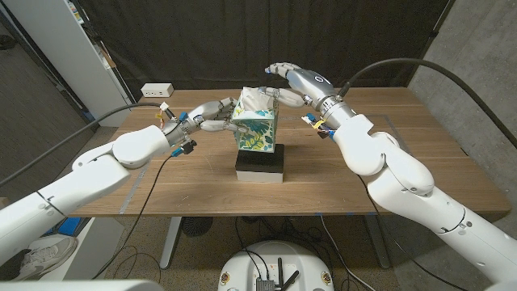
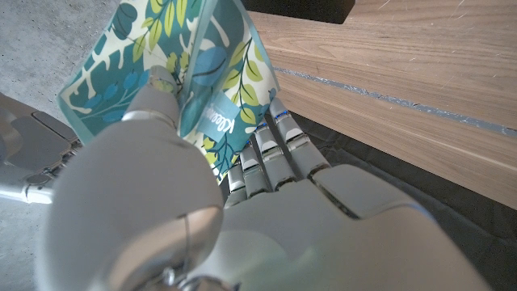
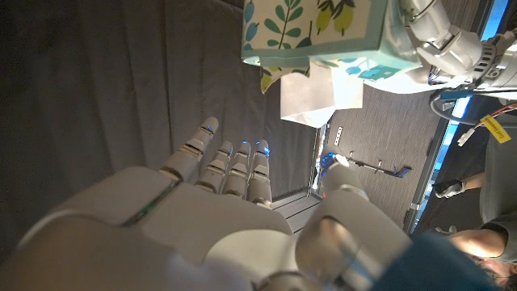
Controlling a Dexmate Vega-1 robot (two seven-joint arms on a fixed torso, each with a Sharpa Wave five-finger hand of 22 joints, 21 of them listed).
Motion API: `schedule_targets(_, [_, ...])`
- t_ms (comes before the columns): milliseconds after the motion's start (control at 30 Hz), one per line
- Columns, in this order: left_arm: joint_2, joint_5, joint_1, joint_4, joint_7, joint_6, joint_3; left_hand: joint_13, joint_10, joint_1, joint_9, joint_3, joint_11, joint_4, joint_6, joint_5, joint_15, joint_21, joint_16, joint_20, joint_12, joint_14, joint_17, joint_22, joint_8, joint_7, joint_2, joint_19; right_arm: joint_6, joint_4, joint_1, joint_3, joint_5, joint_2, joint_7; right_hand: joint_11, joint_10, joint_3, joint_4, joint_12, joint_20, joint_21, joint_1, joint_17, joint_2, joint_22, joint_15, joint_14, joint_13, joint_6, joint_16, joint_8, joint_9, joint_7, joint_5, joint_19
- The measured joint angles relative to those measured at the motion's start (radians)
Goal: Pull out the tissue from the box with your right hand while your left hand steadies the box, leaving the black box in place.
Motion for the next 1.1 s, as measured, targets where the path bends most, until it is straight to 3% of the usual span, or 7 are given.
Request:
schedule_targets(267, [0.003,0.002,0.013,-0.011,0.007,0.003,-0.008,0.000,0.000,0.000,0.000,0.003,0.000,0.003,0.000,-0.003,0.001,-0.001,-0.001,-0.001,0.000,-0.001,0.000,0.000,0.003,0.000,0.000,0.001,-0.001,-0.001,0.008,-0.022,-0.043,0.009,0.028,0.000,0.001,0.011,-0.011,0.000,0.001,0.000,0.055,-0.005,0.015,0.000,0.000,0.000,0.000,0.041,-0.007,0.014,0.005,-0.008,0.004,0.010])
schedule_targets(433, [0.004,0.002,0.020,-0.019,0.010,0.006,-0.013,0.000,0.000,-0.004,0.000,0.003,0.000,0.003,0.000,-0.003,-0.001,-0.002,-0.002,-0.001,0.000,0.001,0.001,0.000,0.003,0.000,0.004,0.001,-0.002,0.002,0.011,-0.029,-0.068,0.017,0.044,-0.011,0.011,0.014,-0.014,0.000,-0.003,0.000,0.088,-0.005,0.007,0.000,-0.001,0.006,0.000,0.074,-0.007,0.025,0.005,-0.012,0.011,0.014])
schedule_targets(467, [0.004,0.002,0.022,-0.020,0.011,0.008,-0.014,0.000,0.000,-0.005,0.000,0.003,0.000,0.003,0.000,-0.003,-0.001,-0.002,-0.002,-0.001,0.000,0.001,0.001,0.000,0.004,0.000,0.005,0.001,-0.002,0.004,0.012,-0.032,-0.073,0.020,0.047,-0.011,0.011,0.014,-0.014,0.000,-0.008,0.000,0.100,-0.006,0.019,0.000,0.000,0.008,0.000,0.085,-0.007,0.025,0.005,-0.011,0.011,0.019])
schedule_targets(767, [0.006,0.003,0.031,-0.028,0.015,0.013,-0.021,0.000,0.000,-0.005,-0.001,0.007,0.000,-0.001,0.000,-0.003,-0.002,-0.003,-0.004,-0.001,0.000,0.002,0.001,0.000,0.007,0.000,0.005,0.001,-0.004,0.018,0.018,-0.052,-0.121,0.042,0.068,-0.019,0.028,0.028,-0.019,0.005,-0.036,0.000,0.180,-0.009,0.012,-0.003,0.000,0.022,0.000,0.158,-0.007,0.040,0.005,-0.024,0.011,0.047])
schedule_targets(900, [0.006,0.003,0.034,-0.029,0.016,0.014,-0.023,0.004,0.000,-0.005,-0.004,0.007,0.000,-0.001,0.000,0.001,-0.002,-0.004,-0.005,-0.001,0.000,0.002,0.001,0.000,0.007,0.000,0.005,0.001,-0.005,0.025,0.021,-0.059,-0.136,0.053,0.080,-0.023,0.046,0.028,-0.019,0.005,-0.043,0.000,0.230,-0.009,0.001,-0.003,-0.002,0.031,-0.003,0.216,-0.007,0.060,0.009,-0.019,0.010,0.054])
schedule_targets(1100, [0.006,0.003,0.037,-0.030,0.016,0.014,-0.026,0.005,-0.002,-0.006,-0.004,0.007,0.002,-0.001,0.000,0.001,-0.002,-0.004,-0.005,0.000,0.000,0.002,0.001,0.000,0.007,0.000,0.005,0.001,0.005,0.025,0.021,-0.060,-0.162,0.054,0.077,-0.035,0.091,0.028,-0.019,0.005,-0.071,0.007,0.358,-0.013,-0.006,0.000,-0.004,0.062,-0.002,0.343,-0.007,0.110,0.022,-0.027,-0.001,0.087])
